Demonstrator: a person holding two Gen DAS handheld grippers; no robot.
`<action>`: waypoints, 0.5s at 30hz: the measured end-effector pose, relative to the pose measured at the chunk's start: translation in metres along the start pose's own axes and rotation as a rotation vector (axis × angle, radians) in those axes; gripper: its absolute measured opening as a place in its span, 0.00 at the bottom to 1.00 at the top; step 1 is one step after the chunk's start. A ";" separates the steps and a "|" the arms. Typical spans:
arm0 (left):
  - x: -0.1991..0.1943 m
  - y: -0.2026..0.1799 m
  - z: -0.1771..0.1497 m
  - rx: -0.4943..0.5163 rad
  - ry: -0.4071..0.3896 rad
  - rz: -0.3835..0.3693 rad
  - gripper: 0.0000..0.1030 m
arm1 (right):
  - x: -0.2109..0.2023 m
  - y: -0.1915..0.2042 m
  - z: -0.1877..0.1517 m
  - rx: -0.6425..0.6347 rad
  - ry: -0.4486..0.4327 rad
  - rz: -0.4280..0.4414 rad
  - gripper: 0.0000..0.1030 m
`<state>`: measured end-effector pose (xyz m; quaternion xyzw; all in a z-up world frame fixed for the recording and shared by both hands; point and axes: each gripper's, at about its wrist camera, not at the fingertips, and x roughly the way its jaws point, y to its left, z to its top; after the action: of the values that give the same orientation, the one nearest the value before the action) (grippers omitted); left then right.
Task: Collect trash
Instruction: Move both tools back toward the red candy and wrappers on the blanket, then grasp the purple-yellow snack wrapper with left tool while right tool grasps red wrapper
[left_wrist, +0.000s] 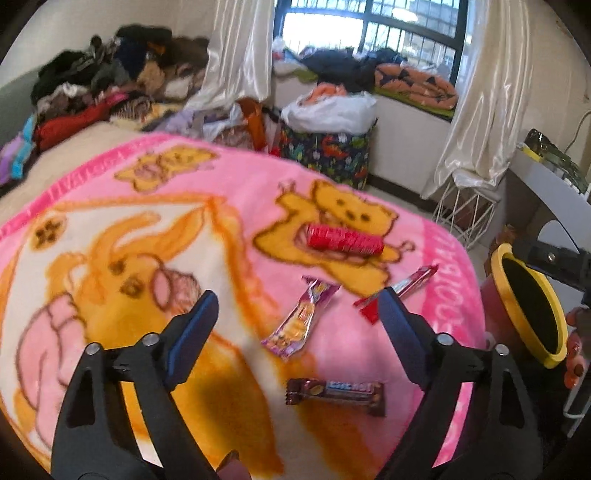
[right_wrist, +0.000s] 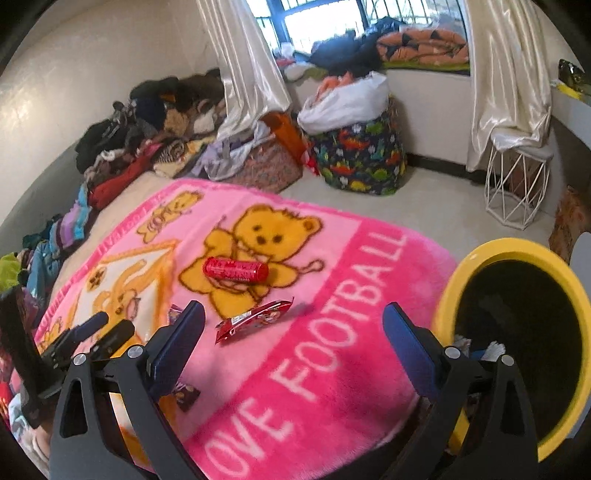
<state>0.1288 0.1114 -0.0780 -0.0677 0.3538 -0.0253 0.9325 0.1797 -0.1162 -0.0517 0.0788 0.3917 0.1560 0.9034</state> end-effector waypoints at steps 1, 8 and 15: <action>0.004 0.000 -0.001 0.012 0.012 0.003 0.75 | 0.010 0.002 0.001 0.006 0.015 -0.004 0.91; 0.029 -0.003 -0.005 0.062 0.058 -0.006 0.64 | 0.058 0.017 0.002 -0.004 0.091 -0.028 0.91; 0.061 -0.005 -0.009 0.081 0.141 -0.020 0.57 | 0.103 0.007 -0.001 0.102 0.178 -0.017 0.79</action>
<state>0.1682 0.1000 -0.1240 -0.0316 0.4166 -0.0533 0.9070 0.2439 -0.0741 -0.1206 0.1071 0.4785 0.1347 0.8610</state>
